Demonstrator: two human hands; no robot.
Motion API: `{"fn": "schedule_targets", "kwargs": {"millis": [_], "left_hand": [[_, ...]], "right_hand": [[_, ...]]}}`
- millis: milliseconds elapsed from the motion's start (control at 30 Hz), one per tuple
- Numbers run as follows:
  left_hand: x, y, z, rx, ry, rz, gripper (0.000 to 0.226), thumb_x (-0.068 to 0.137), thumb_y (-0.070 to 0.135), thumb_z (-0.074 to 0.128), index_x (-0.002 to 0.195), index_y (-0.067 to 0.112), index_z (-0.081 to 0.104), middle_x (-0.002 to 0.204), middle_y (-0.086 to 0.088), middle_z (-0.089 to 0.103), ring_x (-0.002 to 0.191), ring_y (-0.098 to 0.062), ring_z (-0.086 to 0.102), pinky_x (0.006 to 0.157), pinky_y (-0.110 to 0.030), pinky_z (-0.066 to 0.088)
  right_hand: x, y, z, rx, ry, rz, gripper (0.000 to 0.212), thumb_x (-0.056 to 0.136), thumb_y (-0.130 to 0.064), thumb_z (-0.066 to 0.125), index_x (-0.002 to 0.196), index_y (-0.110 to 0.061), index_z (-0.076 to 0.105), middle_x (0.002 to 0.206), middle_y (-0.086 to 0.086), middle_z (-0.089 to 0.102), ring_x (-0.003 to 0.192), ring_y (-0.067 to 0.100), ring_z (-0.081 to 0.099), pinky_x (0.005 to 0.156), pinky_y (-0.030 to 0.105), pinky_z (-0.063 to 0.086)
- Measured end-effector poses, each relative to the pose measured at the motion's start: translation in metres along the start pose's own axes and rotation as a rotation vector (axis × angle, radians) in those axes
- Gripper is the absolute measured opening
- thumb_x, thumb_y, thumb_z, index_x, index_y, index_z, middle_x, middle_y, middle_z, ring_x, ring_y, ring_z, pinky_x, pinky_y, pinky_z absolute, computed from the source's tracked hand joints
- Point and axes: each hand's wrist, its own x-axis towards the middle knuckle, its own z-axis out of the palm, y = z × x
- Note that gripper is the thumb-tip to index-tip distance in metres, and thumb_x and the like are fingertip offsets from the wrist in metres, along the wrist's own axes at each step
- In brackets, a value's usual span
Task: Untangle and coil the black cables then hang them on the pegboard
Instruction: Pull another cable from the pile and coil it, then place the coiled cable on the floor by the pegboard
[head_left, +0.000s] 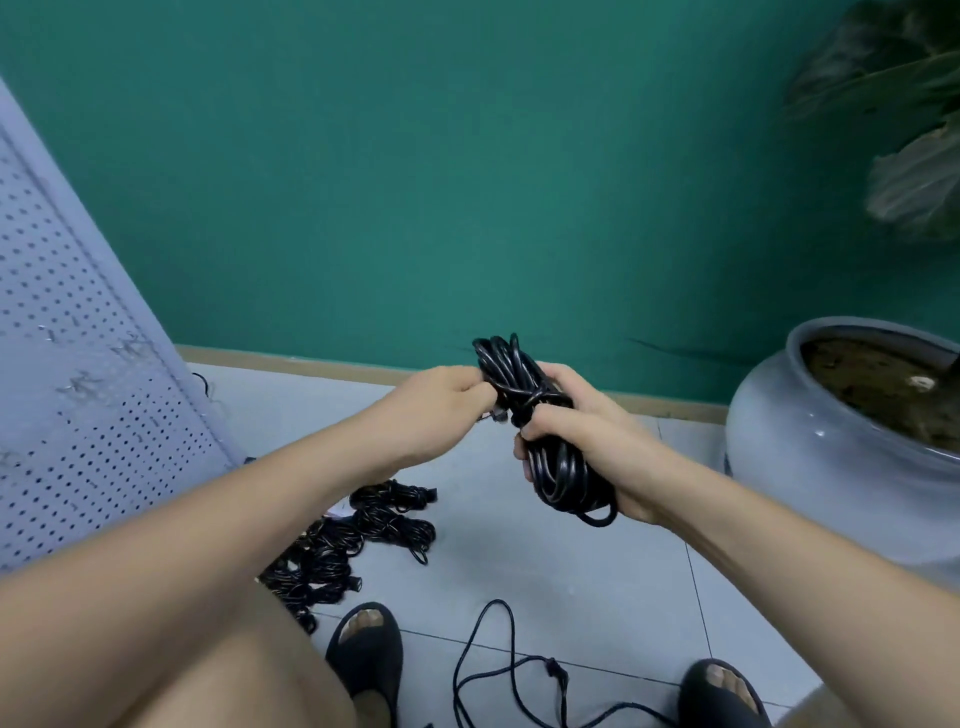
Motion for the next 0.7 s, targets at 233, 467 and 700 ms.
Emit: {"fn": "schedule_targets", "kwargs": {"millis": [233,467,700], "left_hand": [[0.008,-0.064,-0.032,0.009,-0.064,0.100,0.019,0.108,0.038,0.054,0.109,0.026,0.068,0.110,0.002,0.068,0.103,-0.014,0.061,0.097,-0.038,0.051],[0.030,-0.153,-0.021,0.110,0.065,-0.003,0.009,0.106,0.029,0.059,0.101,0.023,0.063,0.099,0.009,0.061,0.094,-0.017,0.059,0.078,-0.022,0.045],[0.049,-0.266,0.020,0.215,0.151,-0.217,0.016,0.102,0.021,0.058,0.107,0.009,0.068,0.102,-0.007,0.064,0.092,-0.025,0.061,0.071,-0.032,0.042]], "right_hand": [[0.063,0.010,0.043,-0.086,0.001,-0.036,0.053,0.092,-0.002,0.064,0.136,-0.029,0.052,0.083,0.010,0.068,0.069,0.029,0.062,0.066,0.043,0.052],[0.135,0.050,0.082,-0.447,-0.080,-0.005,0.058,0.089,-0.019,0.071,0.139,-0.033,0.045,0.079,-0.001,0.069,0.061,0.013,0.063,0.065,0.039,0.061],[0.215,0.140,0.132,-0.915,-0.230,-0.095,0.093,0.099,-0.023,0.064,0.168,-0.018,0.001,0.095,0.010,0.067,0.082,0.031,0.064,0.068,0.038,0.050]]}}
